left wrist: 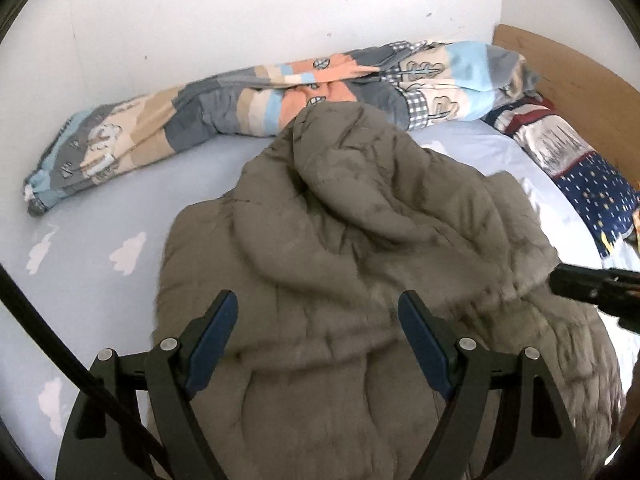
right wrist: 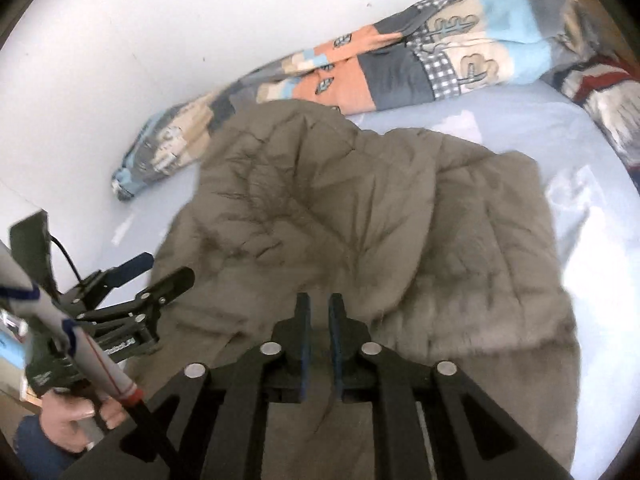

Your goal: Fold large clothes

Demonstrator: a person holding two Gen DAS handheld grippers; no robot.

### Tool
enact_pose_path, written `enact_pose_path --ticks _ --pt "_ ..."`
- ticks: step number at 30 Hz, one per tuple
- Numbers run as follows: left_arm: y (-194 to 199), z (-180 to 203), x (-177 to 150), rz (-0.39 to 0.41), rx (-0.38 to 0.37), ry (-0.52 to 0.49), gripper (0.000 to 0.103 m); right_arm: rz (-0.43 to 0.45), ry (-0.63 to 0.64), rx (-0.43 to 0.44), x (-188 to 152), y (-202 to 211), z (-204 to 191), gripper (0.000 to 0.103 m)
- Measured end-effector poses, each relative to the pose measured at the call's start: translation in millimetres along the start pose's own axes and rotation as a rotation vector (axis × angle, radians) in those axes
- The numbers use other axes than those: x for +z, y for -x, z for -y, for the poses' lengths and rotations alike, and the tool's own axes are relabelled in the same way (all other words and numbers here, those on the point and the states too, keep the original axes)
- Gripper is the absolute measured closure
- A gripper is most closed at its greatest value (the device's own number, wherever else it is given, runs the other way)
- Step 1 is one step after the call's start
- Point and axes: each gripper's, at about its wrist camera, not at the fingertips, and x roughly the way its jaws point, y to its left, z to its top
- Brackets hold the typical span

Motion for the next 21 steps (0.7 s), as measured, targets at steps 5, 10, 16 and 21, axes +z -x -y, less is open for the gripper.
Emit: enact_pose_path --ticks 5,10,16,21 --pt "60 5 -52 0.018 0.023 -0.019 0.021 0.030 -0.021 -0.001 -54 54 -7 0.070" --pt "90 8 -117 -0.053 0.022 0.023 0.021 0.018 -0.033 -0.024 -112 86 -11 0.070" --pt "116 11 -190 -0.113 0.077 0.045 0.021 -0.075 -0.021 -0.066 -186 88 -13 0.070" --pt "115 9 -231 -0.161 0.139 0.079 0.021 -0.092 -0.002 -0.118 -227 94 -15 0.070"
